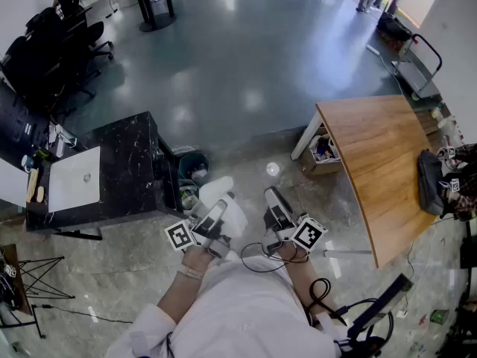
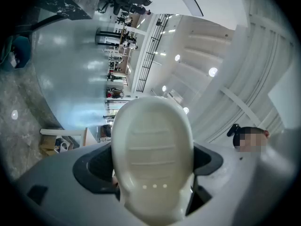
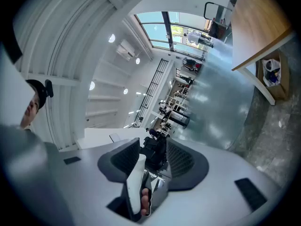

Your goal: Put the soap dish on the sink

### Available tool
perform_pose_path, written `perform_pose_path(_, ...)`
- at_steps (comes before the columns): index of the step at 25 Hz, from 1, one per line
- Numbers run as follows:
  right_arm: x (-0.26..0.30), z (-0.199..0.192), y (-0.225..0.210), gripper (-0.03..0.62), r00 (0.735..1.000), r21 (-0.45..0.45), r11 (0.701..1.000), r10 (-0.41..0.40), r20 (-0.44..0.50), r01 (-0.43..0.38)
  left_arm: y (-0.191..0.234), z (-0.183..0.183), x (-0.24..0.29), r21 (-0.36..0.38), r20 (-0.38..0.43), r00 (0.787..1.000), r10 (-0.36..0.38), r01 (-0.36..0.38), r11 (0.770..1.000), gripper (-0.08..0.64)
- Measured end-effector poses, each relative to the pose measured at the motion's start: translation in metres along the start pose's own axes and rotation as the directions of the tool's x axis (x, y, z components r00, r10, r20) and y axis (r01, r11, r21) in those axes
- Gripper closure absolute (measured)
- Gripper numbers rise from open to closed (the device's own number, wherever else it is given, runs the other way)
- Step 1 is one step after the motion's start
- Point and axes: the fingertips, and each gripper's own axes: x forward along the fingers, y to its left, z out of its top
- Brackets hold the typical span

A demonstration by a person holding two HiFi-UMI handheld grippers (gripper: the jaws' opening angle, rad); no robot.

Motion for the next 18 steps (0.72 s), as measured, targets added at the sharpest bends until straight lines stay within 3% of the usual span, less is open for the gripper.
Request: perform_pose_path(18,0.049,-0.015,-0.014,0.423,0.998,0.029,0.999,0.036,-0.051,-0.035,0.009,0.045,-0.013,0.041,0.072,0.997,0.023,-0.026,0.999,0.089)
